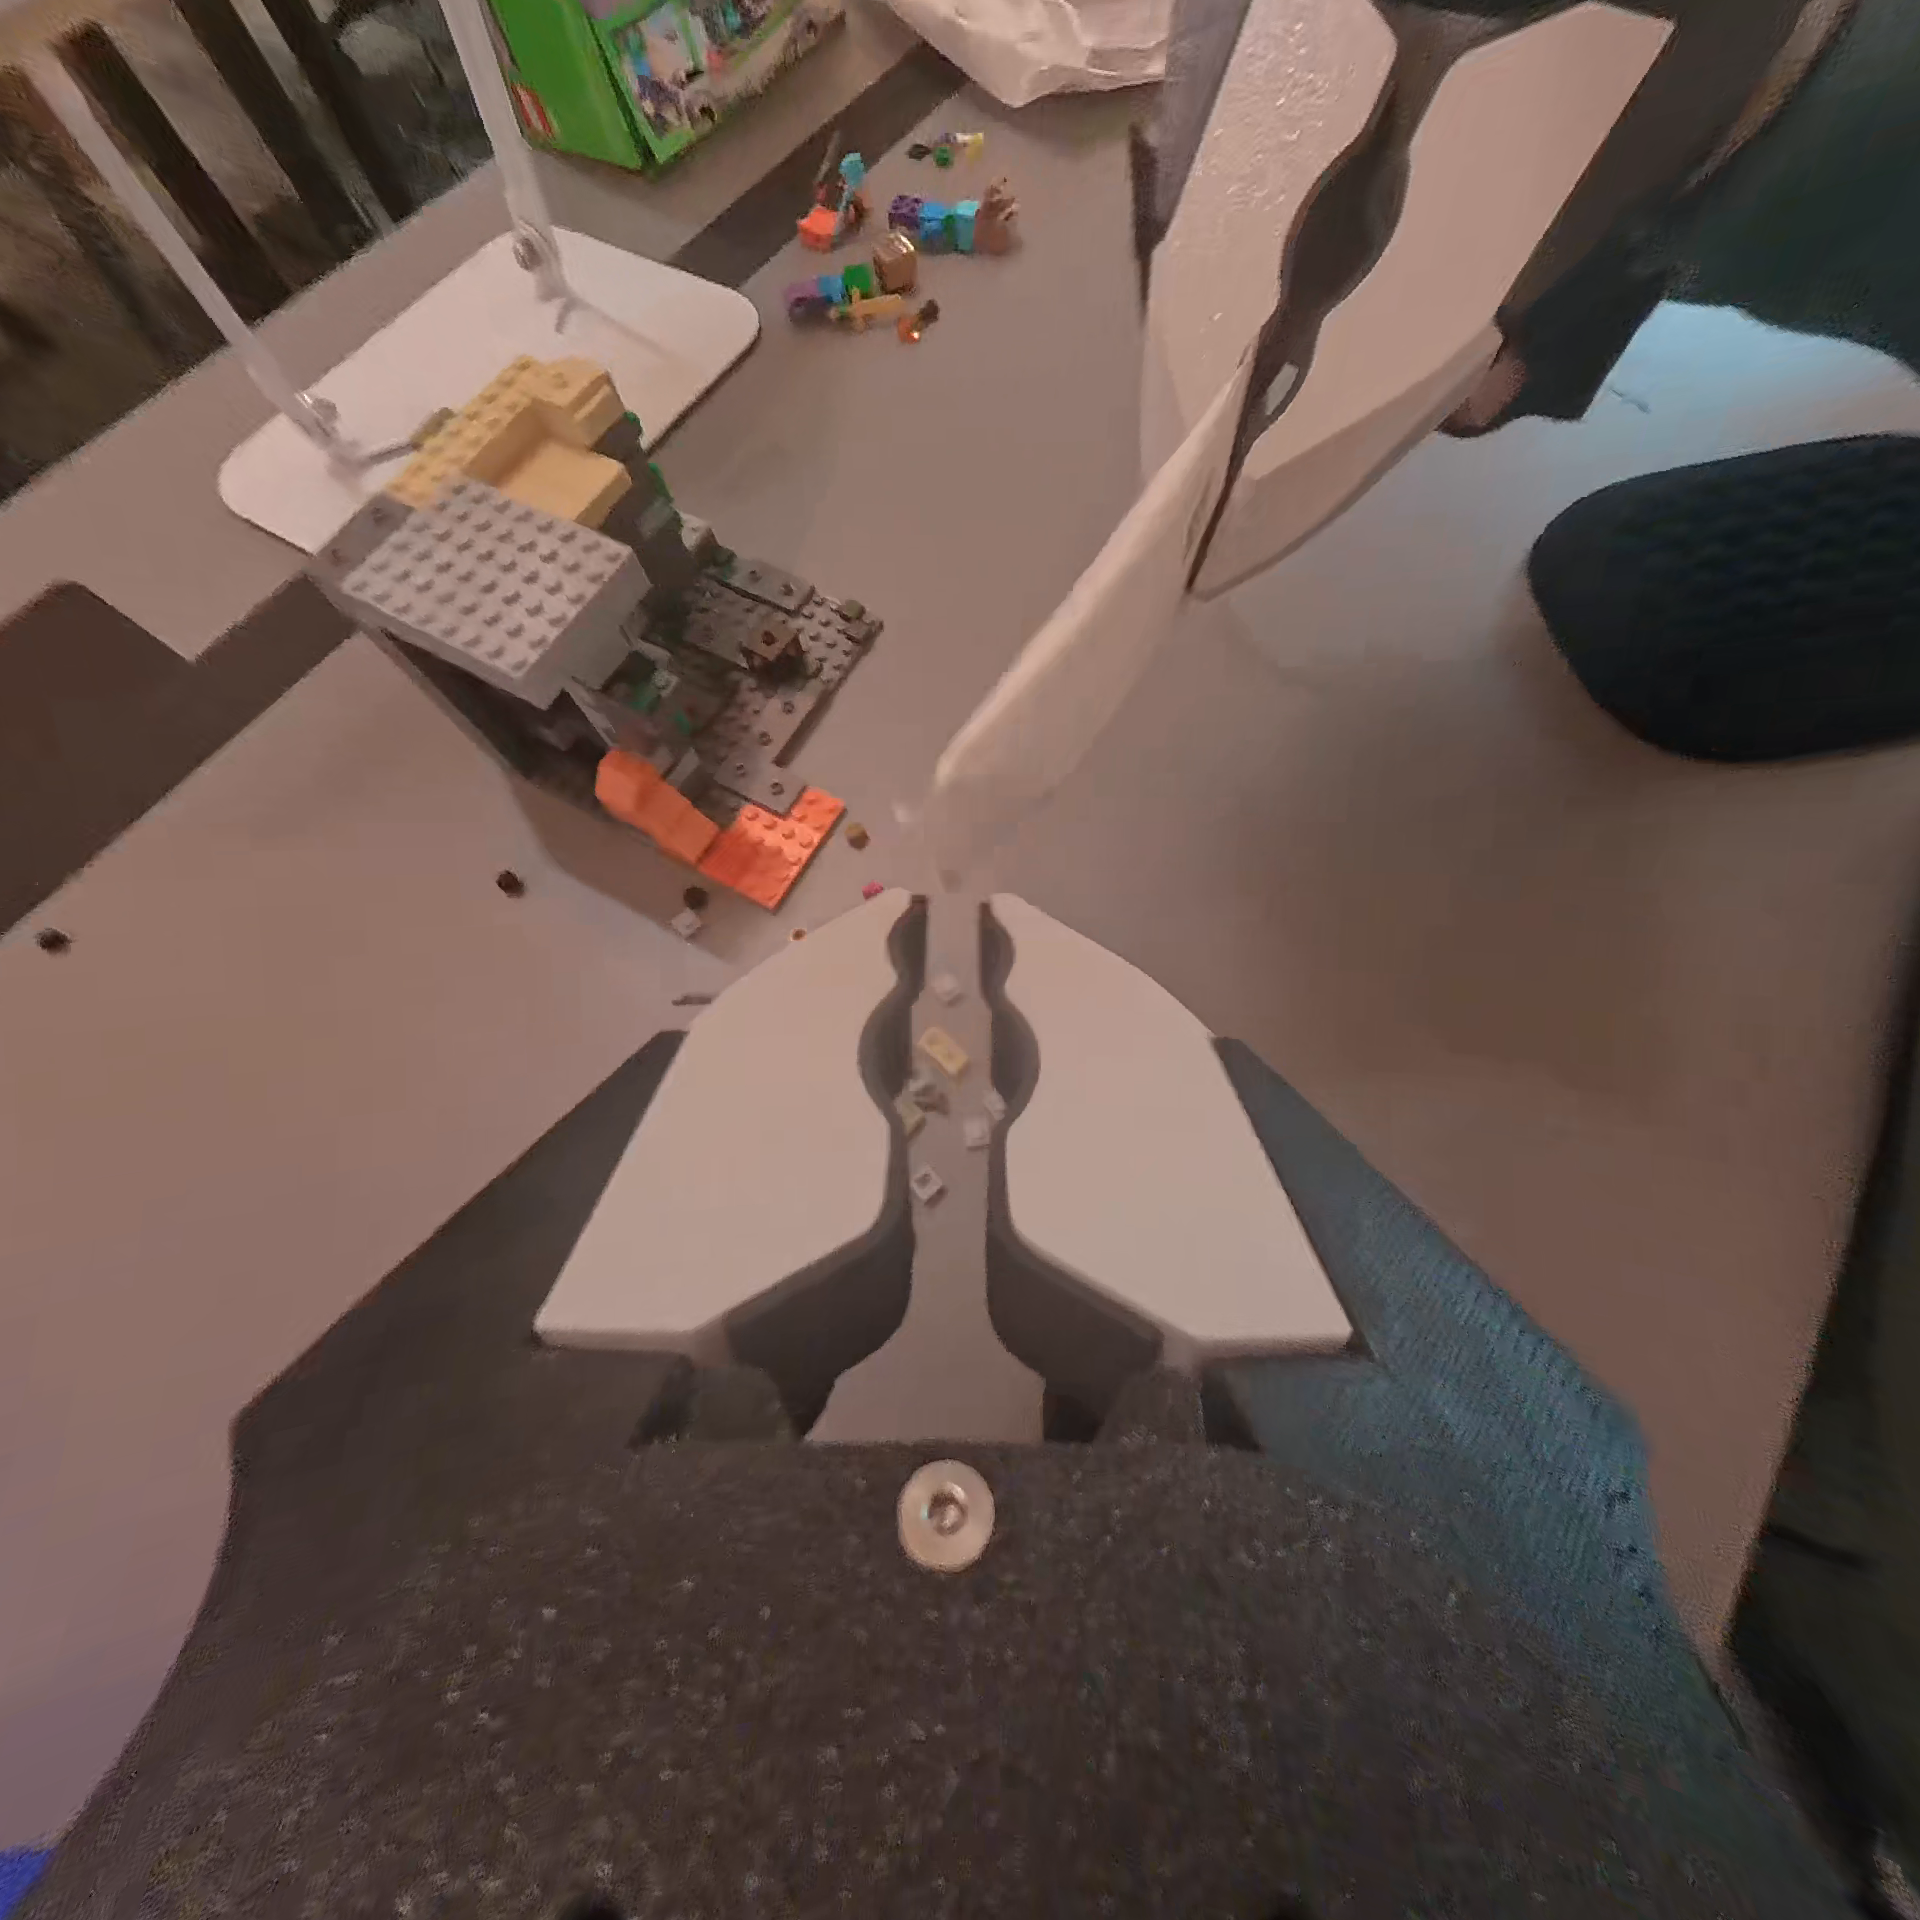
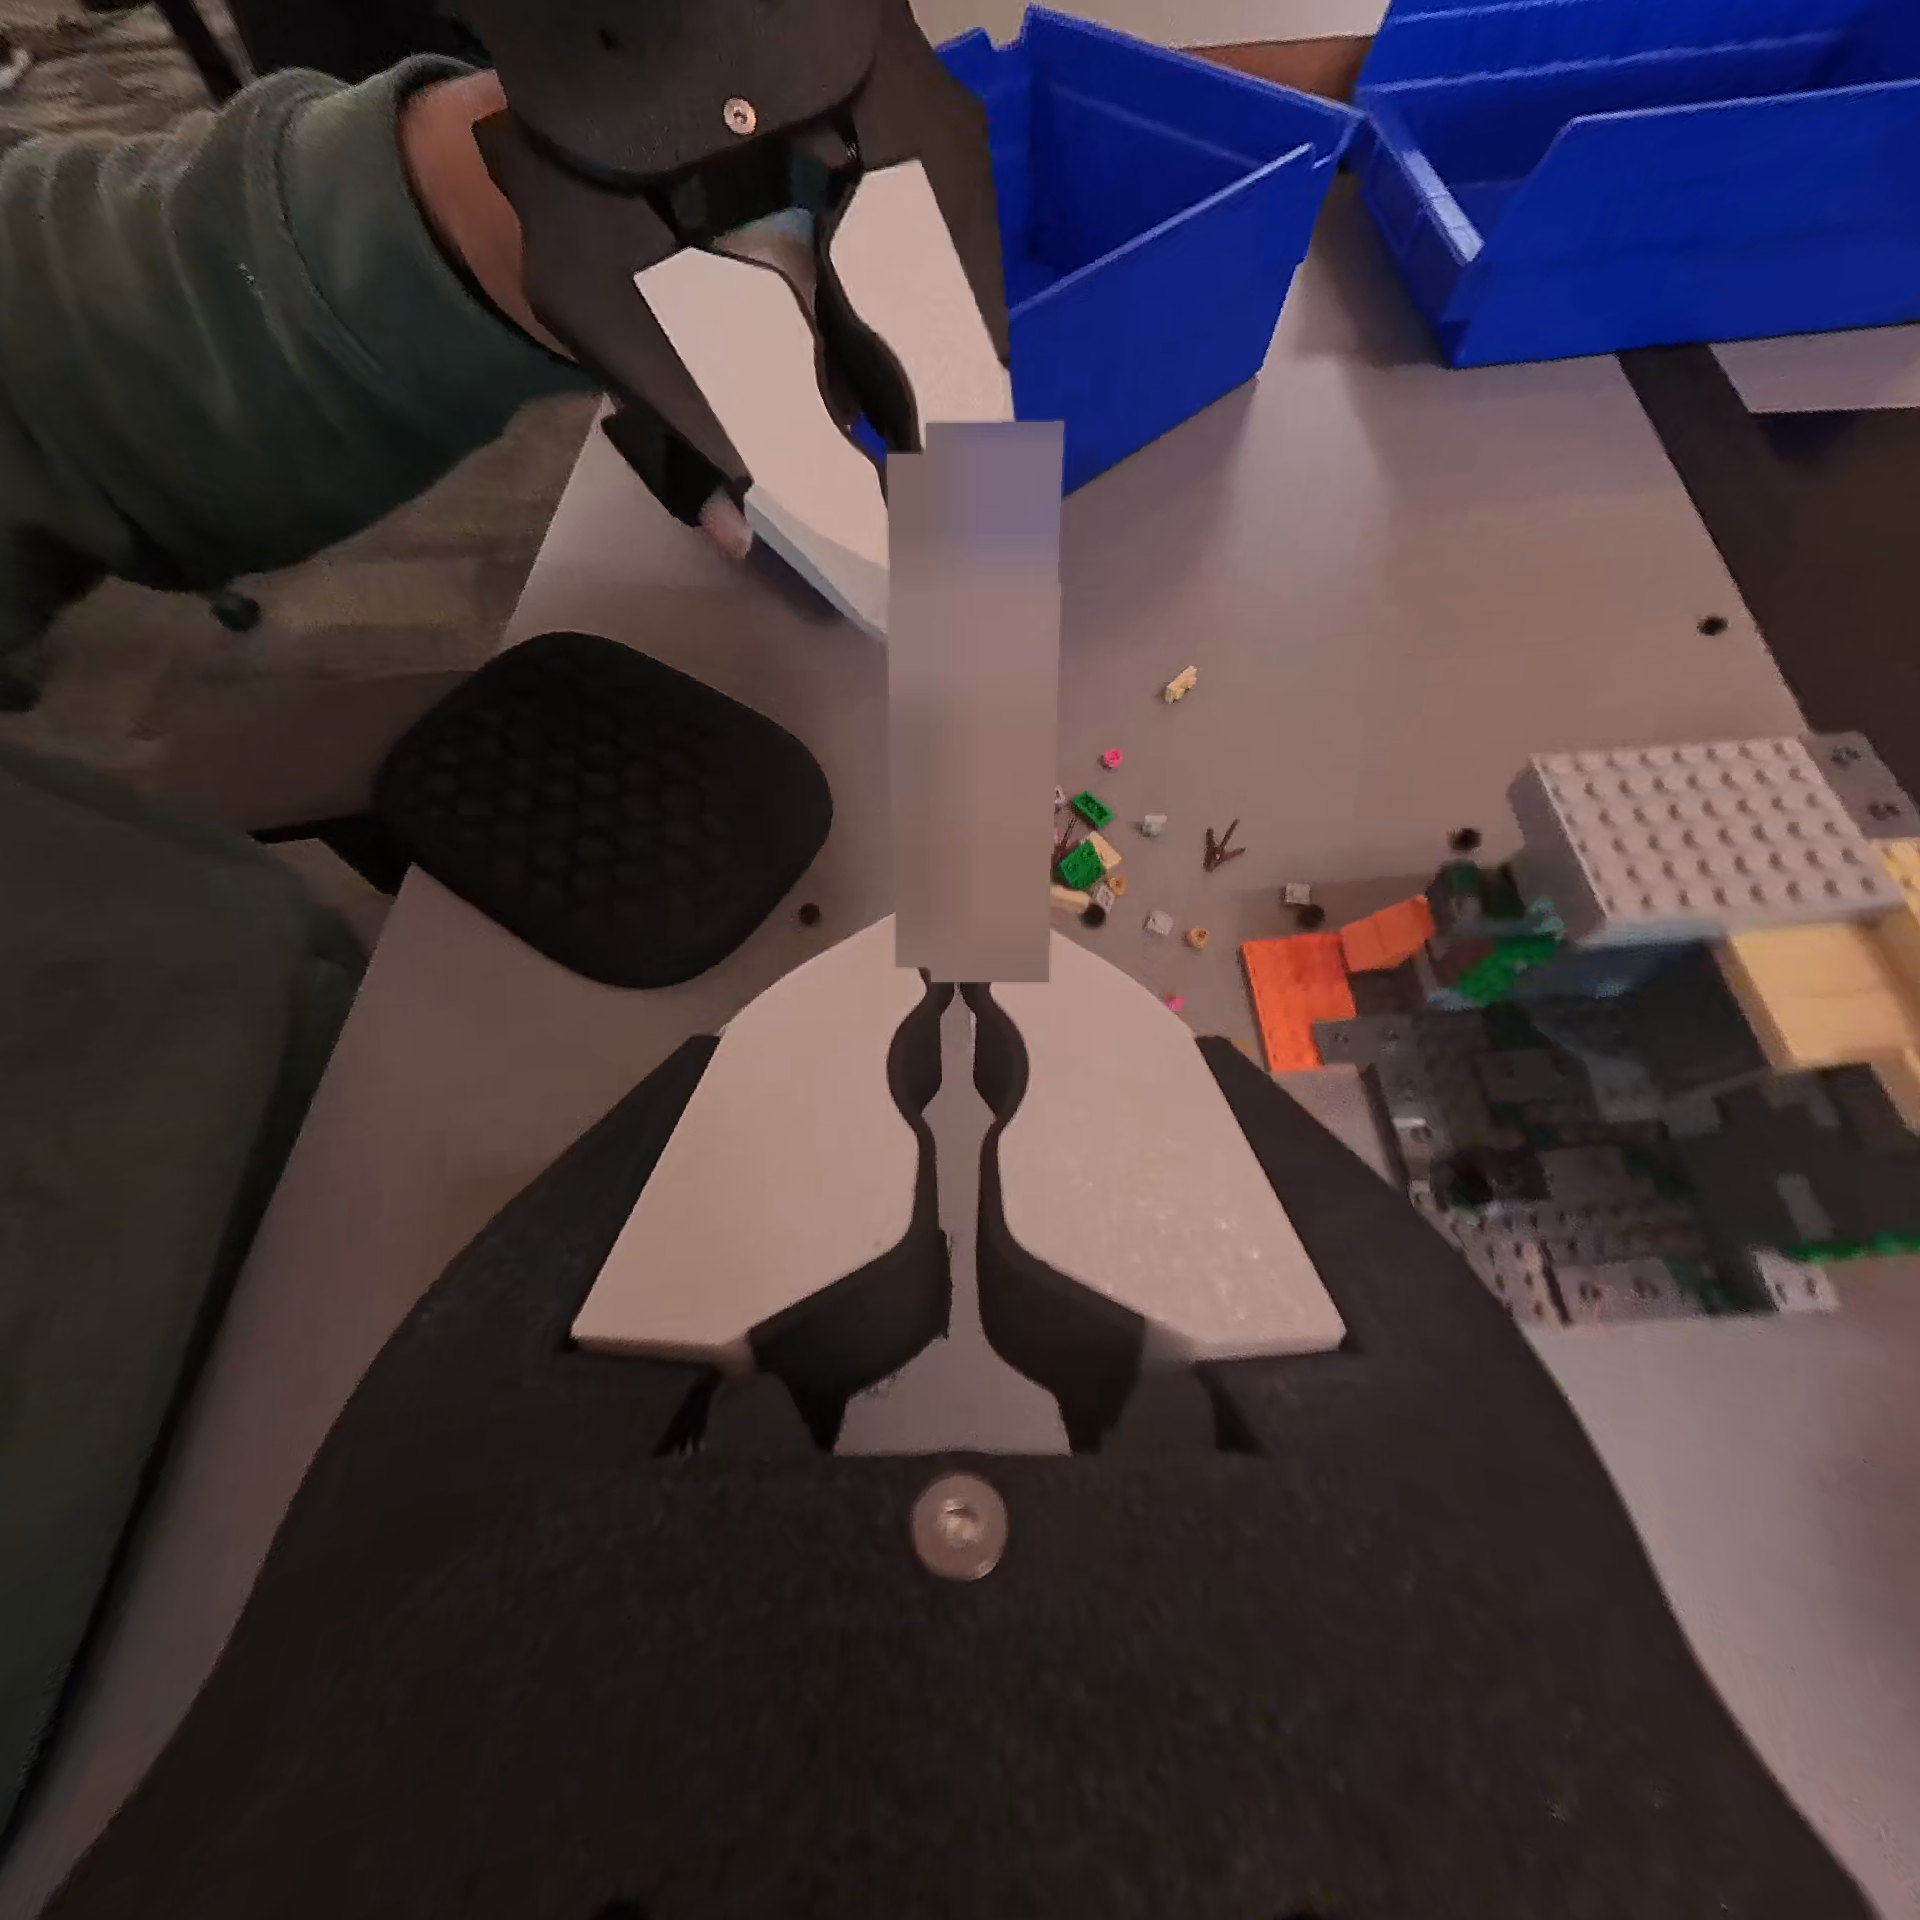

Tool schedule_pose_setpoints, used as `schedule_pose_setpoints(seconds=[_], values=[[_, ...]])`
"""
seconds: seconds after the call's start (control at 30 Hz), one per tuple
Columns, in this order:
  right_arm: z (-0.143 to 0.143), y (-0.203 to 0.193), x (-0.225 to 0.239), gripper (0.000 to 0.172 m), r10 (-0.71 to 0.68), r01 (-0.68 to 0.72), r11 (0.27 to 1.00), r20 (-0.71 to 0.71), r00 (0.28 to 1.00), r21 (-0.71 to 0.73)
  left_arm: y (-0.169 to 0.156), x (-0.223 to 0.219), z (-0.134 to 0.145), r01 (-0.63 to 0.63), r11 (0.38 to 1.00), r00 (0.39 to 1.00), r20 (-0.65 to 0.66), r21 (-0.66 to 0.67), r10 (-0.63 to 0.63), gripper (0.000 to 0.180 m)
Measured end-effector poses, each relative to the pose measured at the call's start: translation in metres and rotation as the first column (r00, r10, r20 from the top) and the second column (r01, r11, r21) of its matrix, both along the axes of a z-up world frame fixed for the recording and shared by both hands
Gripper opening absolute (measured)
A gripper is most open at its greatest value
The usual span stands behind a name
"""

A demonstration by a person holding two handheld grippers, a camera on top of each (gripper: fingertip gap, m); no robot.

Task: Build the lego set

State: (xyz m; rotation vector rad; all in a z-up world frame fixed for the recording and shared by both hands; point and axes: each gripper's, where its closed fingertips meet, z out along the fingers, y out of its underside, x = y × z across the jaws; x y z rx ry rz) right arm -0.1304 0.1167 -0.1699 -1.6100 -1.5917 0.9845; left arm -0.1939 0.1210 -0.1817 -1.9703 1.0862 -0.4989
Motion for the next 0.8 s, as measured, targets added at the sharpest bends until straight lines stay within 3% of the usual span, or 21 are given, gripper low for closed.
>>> schedule_pose_setpoints(seconds=[0.17,0.33,0.57,0.8], values=[[-0.012,0.006,0.057,0.000,-0.224,0.232,0.958,-0.065,0.973,0.170,-0.015,0.038,0.002,0.046,0.993,0.997,0.057,0.105,-0.052,0.012],[-0.019,0.019,0.135,0.000,-0.483,0.505,0.792,-0.154,0.862,0.343,-0.014,0.081,-0.003,0.003,0.978,0.984,0.172,0.211,-0.040,0.000],[-0.037,0.039,0.265,0.000,-0.762,0.751,0.520,-0.177,0.623,0.407,-0.007,0.106,-0.026,-0.029,0.968,0.973,0.229,0.249,-0.030,0.000],[-0.041,0.084,0.399,0.000,-0.928,0.852,0.215,-0.173,0.331,0.478,-0.006,0.106,-0.047,-0.043,0.972,0.975,0.222,0.230,-0.009,0.000]])
